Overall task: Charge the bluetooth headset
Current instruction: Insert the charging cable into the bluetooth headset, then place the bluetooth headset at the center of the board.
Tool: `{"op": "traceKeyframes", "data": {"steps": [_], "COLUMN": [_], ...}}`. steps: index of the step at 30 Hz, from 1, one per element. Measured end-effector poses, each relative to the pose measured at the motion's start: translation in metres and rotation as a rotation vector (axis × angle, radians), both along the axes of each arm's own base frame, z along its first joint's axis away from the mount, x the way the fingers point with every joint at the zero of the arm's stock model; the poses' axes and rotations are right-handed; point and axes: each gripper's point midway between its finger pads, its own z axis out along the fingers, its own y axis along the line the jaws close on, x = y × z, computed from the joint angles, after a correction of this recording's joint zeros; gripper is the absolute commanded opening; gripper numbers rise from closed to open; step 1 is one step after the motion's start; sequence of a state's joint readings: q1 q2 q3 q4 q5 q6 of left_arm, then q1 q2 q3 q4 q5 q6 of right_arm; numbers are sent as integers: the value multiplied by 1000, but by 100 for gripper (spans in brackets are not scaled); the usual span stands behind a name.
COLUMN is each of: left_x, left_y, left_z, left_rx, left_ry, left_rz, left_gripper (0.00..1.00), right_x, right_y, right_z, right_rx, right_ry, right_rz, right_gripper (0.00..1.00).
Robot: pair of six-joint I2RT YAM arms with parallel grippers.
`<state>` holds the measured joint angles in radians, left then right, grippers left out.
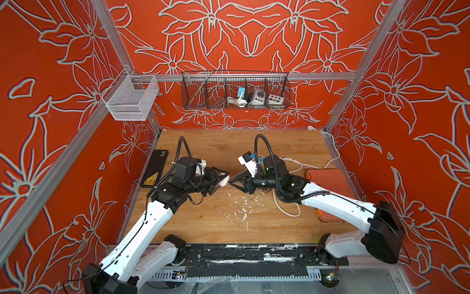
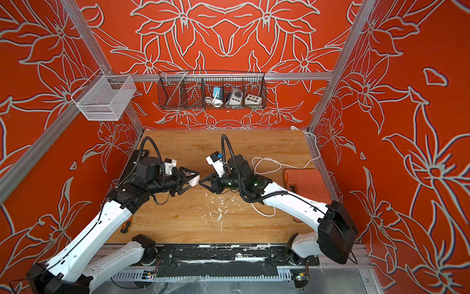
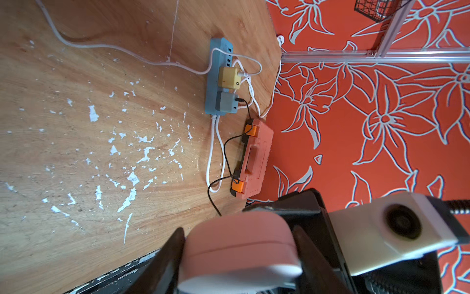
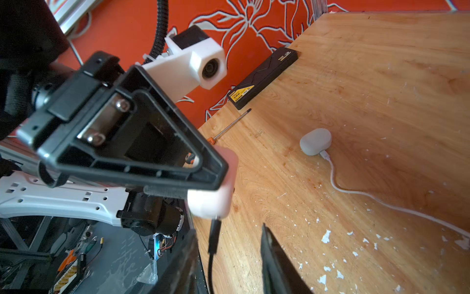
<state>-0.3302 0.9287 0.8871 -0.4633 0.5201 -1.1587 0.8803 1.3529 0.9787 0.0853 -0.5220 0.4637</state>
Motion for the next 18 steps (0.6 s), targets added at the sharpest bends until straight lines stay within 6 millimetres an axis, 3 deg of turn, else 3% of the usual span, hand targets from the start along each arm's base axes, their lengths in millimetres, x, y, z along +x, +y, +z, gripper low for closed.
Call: {"op": "traceKeyframes", "data": {"steps": [6,12,18], "left_x": [-1,0,0], "left_y": [12,32,54], "left_z": [-13,-32,-72], "left_rx": [39,117,208], "left_ry": [36,76,179], "left_rz": [37,98,164], "left_gripper": [4,7,10], "right_x": [-9,-19,-29], "right_y": [-22,-48,-62], "right_z": [-4,6,-8], "right_rx": [-22,-50,-97], "right_ry": [-11,-40,-12], "right_rz": [-44,-82,-90], "right_gripper": [50,54,55]}}
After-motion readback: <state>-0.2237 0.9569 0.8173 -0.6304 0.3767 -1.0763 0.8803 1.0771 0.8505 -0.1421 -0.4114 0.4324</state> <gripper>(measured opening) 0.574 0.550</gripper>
